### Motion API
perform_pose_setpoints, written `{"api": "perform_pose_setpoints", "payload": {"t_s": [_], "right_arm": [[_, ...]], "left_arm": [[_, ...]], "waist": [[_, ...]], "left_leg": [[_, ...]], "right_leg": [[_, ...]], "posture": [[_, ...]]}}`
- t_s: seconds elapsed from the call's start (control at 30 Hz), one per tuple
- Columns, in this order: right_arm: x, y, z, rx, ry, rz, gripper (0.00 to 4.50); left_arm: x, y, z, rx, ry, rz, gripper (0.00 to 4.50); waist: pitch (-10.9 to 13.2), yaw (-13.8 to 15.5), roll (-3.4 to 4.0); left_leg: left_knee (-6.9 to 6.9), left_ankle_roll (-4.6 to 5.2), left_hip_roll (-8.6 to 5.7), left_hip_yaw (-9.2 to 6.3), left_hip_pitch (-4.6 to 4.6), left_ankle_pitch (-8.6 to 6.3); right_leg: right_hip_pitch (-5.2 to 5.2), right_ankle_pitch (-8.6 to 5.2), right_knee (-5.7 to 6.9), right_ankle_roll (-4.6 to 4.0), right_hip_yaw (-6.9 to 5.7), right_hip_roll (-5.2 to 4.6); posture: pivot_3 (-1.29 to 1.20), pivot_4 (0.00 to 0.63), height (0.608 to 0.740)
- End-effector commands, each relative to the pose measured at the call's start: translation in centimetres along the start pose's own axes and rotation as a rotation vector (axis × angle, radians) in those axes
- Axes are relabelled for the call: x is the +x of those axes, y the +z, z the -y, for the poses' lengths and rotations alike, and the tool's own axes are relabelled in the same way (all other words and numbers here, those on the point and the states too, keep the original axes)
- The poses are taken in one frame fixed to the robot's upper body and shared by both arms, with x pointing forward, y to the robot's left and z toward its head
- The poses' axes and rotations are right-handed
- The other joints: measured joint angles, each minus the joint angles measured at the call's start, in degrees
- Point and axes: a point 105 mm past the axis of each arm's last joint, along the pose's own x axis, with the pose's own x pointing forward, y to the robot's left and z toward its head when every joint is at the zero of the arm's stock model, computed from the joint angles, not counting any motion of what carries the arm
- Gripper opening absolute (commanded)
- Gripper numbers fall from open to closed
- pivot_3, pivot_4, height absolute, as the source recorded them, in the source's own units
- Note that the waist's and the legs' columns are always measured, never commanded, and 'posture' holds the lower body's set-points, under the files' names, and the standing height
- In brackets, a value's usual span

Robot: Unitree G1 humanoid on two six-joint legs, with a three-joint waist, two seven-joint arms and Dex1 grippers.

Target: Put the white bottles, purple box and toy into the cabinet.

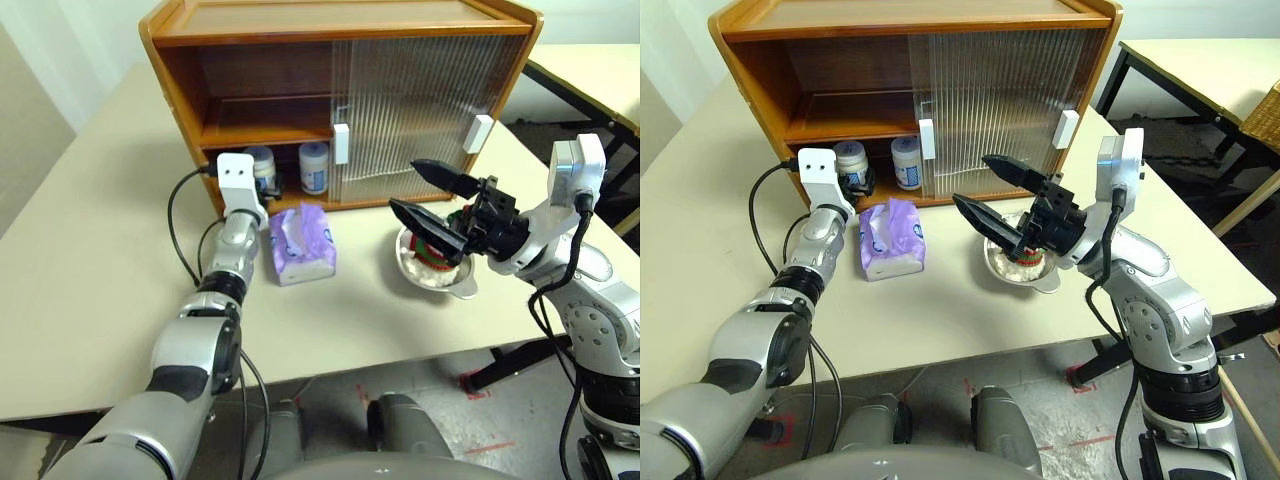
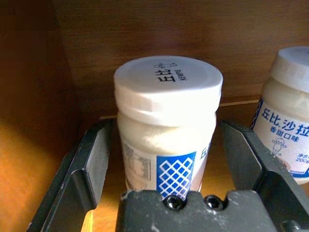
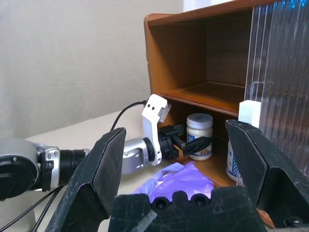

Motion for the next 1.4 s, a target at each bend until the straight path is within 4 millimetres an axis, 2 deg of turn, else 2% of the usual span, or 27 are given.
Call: {"api": "perform_pose_setpoints", "payload": {"t_s": [0.03,0.37,0.57,0.7,0.8,1.03,1.13,1.2,1.4], "right_arm": [[-0.1,0.1,0.2,0.002,0.002,0.004,4.5],[0.0,0.0,0.3,0.007,0.013,0.003,4.5],[0.0,-0.1,0.3,0.009,0.022,0.002,4.5],[0.1,-0.2,0.3,0.011,0.03,0.003,4.5],[0.2,-0.2,0.3,0.011,0.034,0.003,4.5],[0.2,-0.2,0.3,0.01,0.039,0.001,4.5],[0.3,-0.2,0.3,0.01,0.04,0.004,4.5],[0.4,-0.2,0.4,0.011,0.042,0.006,4.5],[0.6,-0.1,0.4,0.011,0.046,0.008,4.5]], "left_arm": [[-0.6,-0.3,0.6,-0.014,-0.017,0.015,4.47],[-2.6,0.0,0.4,-0.034,-0.02,0.044,4.47],[-3.8,1.3,0.0,-0.045,-0.046,0.082,4.47],[-4.2,1.8,0.5,-0.079,-0.116,0.1,4.47],[-4.7,2.9,1.0,-0.099,-0.223,0.141,4.47],[-6.5,4.5,-0.8,-0.119,-0.428,0.152,4.47],[-6.8,3.8,-2.5,-0.079,-0.467,0.094,4.47],[-7.1,2.8,-2.9,-0.043,-0.528,0.031,4.47],[-8.0,0.4,-1.5,-0.003,-0.779,-0.091,4.47]], "waist": [[-0.01,0.04,0.0],[-0.02,0.07,-0.01],[-0.03,0.11,0.0],[-0.03,0.21,0.0],[-0.03,0.2,0.01],[-0.05,0.06,0.03],[-0.05,0.11,0.04],[-0.06,0.12,0.04],[-0.09,0.33,0.09]], "left_leg": [[0.0,0.0,0.0,0.0,0.0,0.0],[0.02,0.0,0.04,-0.04,0.04,0.0],[0.03,0.01,0.05,-0.09,0.08,0.0],[0.07,0.01,0.04,-0.09,0.08,0.01],[0.08,0.02,0.04,-0.07,0.09,0.01],[0.07,0.03,0.08,-0.06,0.14,0.02],[0.07,0.03,0.1,-0.07,0.17,0.02],[0.07,0.03,0.1,-0.06,0.19,0.02],[0.07,0.03,0.1,-0.03,0.23,0.02]], "right_leg": [[0.01,0.0,0.0,0.0,0.0,-0.01],[0.02,0.05,0.04,-0.08,0.01,-0.01],[0.03,0.06,0.05,-0.08,0.03,0.0],[0.04,0.07,0.06,-0.08,0.02,0.0],[0.05,0.06,0.06,-0.08,0.03,0.0],[0.05,0.02,0.1,-0.18,0.03,0.08],[0.05,-0.01,0.16,-0.21,0.02,0.08],[0.05,-0.02,0.18,-0.21,0.02,0.08],[0.07,-0.05,0.19,-0.25,0.01,0.04]], "posture": [[-0.08,0.0,0.74],[-0.06,0.0,0.74],[-0.05,0.0,0.74],[-0.04,0.0,0.74],[-0.03,0.0,0.74],[-0.03,0.0,0.74],[-0.02,0.0,0.74],[-0.02,0.0,0.74],[-0.03,0.0,0.74]]}}
